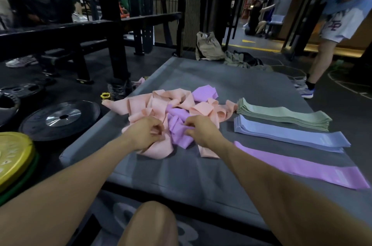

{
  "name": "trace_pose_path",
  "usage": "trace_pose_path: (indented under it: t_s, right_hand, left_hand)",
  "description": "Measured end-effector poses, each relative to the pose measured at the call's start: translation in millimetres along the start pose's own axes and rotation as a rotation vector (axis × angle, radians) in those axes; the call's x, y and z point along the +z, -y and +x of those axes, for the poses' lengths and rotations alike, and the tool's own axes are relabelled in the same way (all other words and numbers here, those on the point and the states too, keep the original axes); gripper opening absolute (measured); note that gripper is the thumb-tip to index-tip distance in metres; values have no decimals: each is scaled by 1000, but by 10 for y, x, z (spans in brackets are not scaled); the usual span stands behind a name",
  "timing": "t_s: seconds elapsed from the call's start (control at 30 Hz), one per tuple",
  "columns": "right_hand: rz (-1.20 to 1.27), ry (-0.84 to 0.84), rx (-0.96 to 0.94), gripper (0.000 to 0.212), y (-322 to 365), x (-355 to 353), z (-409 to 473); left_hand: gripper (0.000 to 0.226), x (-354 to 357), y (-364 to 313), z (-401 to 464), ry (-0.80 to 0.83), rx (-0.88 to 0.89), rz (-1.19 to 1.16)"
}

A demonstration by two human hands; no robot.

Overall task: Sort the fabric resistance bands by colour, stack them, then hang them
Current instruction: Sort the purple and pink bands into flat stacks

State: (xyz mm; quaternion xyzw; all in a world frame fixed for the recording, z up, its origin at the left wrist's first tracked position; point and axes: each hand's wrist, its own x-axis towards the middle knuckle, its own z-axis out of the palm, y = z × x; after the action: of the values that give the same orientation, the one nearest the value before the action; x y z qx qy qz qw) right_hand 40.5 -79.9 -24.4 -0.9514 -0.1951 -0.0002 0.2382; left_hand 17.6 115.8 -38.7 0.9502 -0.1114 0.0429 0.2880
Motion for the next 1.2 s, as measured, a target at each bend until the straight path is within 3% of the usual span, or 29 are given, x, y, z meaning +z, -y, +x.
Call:
trace_pose_path:
  t_s: [0.23,0.4,0.47,0.63,0.73,0.8,0.97,1.2]
  right_hand:
    - [286,-340,-71,11,353,-565,157]
    - [430,-397,-105,8,579,-847,130]
    - [446,-405,-134,13,642,-960,66]
    - [540,-465,-179,14,738,-1340,-124]
    - [579,-504,-201,25,734,-1544,-256]
    - [604,-522,-195,26,693,-1622,-349]
    - [658,-638,-67,22,433,-1716,-595]
    - [873,-376,231,27,1,-1563,-985]
  left_hand:
    - [22,-266,-45,-34,-19,-49,47]
    - [29,-421,-326,69,-254,-87,-244]
    - [44,-503,-502,98,-235,-78,-342]
    - [32,-540,-929,116,-170,-76,-329]
    - [47,-456,-1077,130,-185,-160,-302]
    - [20,-440,-1222,99,-221,-138,-363]
    - [13,-540,-1248,-5,-213,-39,-658]
    - [6,-566,-1157,-262,-111,-113,-876]
